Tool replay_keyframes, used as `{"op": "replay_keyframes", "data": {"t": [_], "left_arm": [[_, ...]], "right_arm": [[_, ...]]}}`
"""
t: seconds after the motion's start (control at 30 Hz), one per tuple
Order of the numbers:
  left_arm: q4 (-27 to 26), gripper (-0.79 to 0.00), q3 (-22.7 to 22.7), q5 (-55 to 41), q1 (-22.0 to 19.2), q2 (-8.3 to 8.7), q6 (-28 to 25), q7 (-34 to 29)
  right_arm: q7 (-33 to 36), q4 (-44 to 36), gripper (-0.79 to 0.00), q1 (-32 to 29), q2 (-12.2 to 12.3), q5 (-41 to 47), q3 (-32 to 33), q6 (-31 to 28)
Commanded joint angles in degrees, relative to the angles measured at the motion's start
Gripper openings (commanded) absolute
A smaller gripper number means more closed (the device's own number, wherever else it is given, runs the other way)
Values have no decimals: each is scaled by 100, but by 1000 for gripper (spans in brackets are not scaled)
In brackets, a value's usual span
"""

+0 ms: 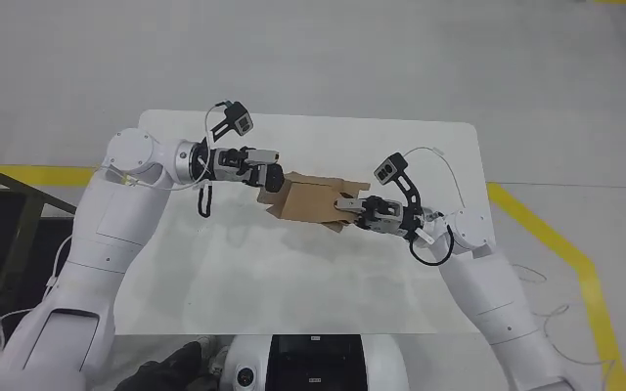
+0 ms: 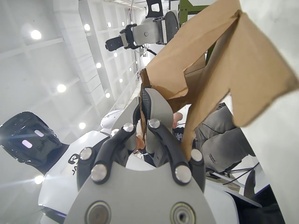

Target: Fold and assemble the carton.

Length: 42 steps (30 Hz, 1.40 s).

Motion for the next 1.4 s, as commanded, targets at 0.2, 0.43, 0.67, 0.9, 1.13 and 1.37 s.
{"op": "replay_keyframes", "data": {"t": [0.2,0.43,0.67,0.9,1.13,1.37], "left_arm": [[-10,0,0,-114,13,4,21,-141],[-35,0,-1,-290,40,8,110,-324],[8,0,132,-505,-38,-33,190,-416],[23,0,295,-676,-110,-94,195,-364],[91,0,291,-989,-123,-121,238,-470],[104,-129,246,-1008,-88,-114,249,-573]], "right_arm": [[-238,-9,-785,-1,-18,101,46,-212],[-306,2,-785,18,-36,142,38,-346],[-291,73,-785,58,-79,251,-83,-431],[-291,251,-785,114,-150,330,-296,-592],[-318,461,-785,203,-192,297,-382,-675],[-348,581,-785,267,-217,268,-402,-680]]}}
